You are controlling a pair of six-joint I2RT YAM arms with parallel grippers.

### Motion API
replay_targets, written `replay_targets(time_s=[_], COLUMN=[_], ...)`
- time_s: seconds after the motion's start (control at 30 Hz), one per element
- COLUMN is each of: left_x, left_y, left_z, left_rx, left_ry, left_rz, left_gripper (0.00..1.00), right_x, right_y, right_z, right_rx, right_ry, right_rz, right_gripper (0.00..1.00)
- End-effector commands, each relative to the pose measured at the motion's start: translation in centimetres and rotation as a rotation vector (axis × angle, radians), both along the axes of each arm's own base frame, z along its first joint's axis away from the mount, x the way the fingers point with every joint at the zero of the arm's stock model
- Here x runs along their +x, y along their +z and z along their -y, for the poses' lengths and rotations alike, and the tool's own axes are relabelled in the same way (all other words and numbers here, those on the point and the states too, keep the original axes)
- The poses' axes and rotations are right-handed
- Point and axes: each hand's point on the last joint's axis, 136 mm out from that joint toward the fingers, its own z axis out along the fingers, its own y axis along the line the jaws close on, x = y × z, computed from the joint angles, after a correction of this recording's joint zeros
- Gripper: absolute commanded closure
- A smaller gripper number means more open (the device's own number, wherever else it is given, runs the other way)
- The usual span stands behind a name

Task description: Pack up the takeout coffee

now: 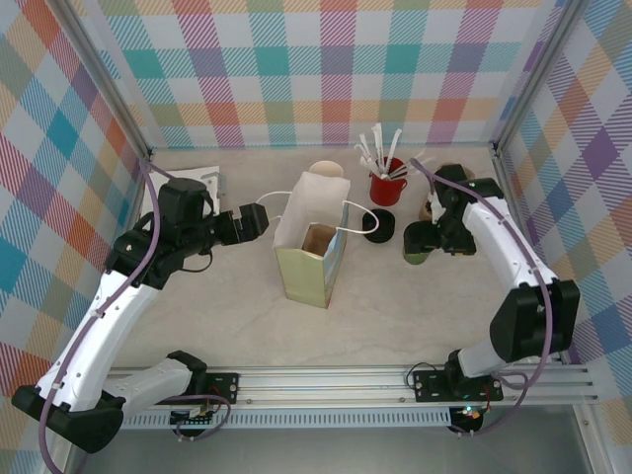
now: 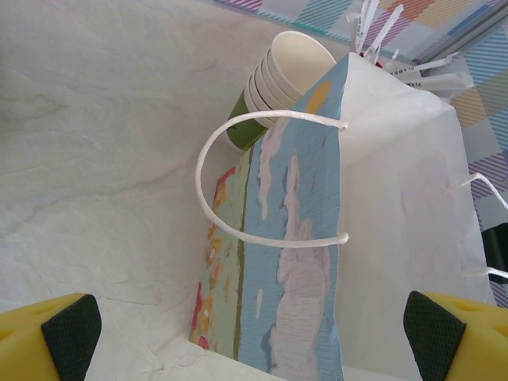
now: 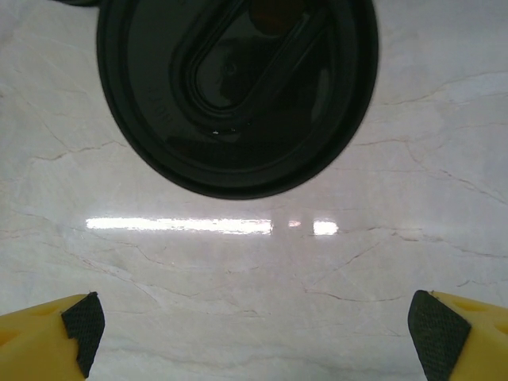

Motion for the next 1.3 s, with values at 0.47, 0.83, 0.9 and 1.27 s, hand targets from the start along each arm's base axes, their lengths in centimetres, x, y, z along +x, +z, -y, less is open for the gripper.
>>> replay_targets(time_s=[0.47, 0.83, 0.9, 1.27], left_x=[0.1, 0.1, 0.2, 0.2], left_y=[-0.3, -0.3, -0.3, -0.5], left_z=[0.1, 0.1, 0.2, 0.3], left_rx=[0.018, 0.016, 0.018, 0.015], left_ry=[-0.014, -0.014, -0.016, -0.017], left_rz=[0.011, 0.007, 0.005, -0.002], left_gripper=[0.00, 0.00, 0.00, 0.00], right_x=[3.5, 5.9, 6.2, 6.0], right_y=[-4.7, -5.9, -6.0, -6.4], right_z=[-0.6, -1.1, -1.1, -1.1], right_rx=[-0.017, -0.016, -0.019, -0.025], right_ry=[0.017, 0.064, 0.068, 0.068], right_rz=[-0.090, -0.103, -0.108, -0.147], right_gripper=[0.00, 0.00, 0.00, 0.14])
